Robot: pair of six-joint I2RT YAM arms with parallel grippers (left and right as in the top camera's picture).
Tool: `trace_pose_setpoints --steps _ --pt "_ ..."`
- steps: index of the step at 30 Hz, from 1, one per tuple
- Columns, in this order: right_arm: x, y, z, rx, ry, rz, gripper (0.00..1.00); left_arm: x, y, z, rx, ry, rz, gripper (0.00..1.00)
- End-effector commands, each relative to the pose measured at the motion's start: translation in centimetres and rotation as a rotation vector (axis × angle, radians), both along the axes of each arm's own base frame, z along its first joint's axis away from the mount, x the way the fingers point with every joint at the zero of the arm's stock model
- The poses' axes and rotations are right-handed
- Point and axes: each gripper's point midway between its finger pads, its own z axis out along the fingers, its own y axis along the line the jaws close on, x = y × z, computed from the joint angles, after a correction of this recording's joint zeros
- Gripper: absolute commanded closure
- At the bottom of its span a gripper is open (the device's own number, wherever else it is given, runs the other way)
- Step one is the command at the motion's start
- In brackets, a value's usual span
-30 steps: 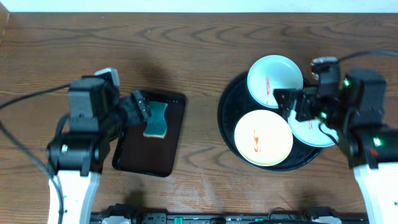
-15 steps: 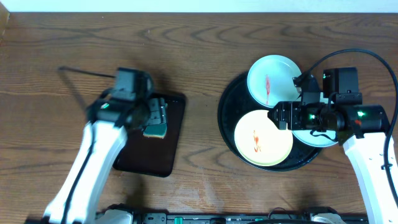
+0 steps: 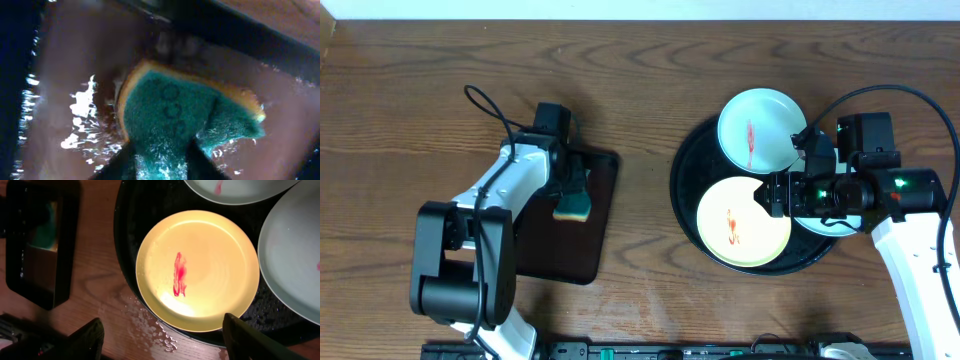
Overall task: Clean dirty plates on tray and stack at the side
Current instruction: 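Reach left gripper to the sponge and right gripper to the yellow plate rim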
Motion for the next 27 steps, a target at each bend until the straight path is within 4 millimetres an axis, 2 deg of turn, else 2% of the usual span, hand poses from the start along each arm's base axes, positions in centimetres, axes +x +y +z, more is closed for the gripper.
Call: trace_pose_setpoints --steps 1,4,7,10,11,15,18,20,23,27 --pt "0.4 -0.1 0.5 -0.003 -0.018 -0.001 0.26 -2.0 -0.7 -2.4 -0.038 0.102 -0.023 0.92" --pt "0.4 -0.1 0.5 -0.003 -0.019 -0.001 0.26 -1.4 -0.8 -1.2 -0.037 0.075 -0.029 0.92" --pt "0.4 -0.1 0.5 -0.003 -0.018 -0.001 0.26 -0.9 -0.8 1.2 -0.041 0.047 -0.030 0.90" --pt "0.5 -0.1 0.5 -0.003 -0.020 -0.001 0.26 -1.1 -0.8 3.6 -0.045 0.017 -0.031 0.51" --pt "0.5 -0.1 0.5 -0.003 -0.020 -0.001 0.27 -1.3 -0.8 4.2 -0.046 0.010 -0.031 0.45" --pt "0.5 0.0 0.5 -0.003 -0.021 -0.001 0.26 -2.9 -0.6 5.8 -0.044 0.027 -0.030 0.44" --pt "0.5 0.0 0.5 -0.003 -0.021 -0.001 0.26 -4.1 -0.4 5.2 -0.038 0.072 -0.030 0.44" --pt "0.5 0.0 0.5 -0.003 -0.021 -0.001 0.26 -5.3 -0.5 3.7 -0.036 0.106 -0.018 0.45" --pt "0.5 0.0 0.5 -0.002 -0.021 -0.003 0.26 -5.9 -0.7 1.6 -0.038 0.107 -0.002 0.45" --pt "0.6 0.0 0.5 -0.001 -0.023 -0.003 0.26 -6.3 -0.8 -0.6 -0.042 0.083 -0.001 0.59"
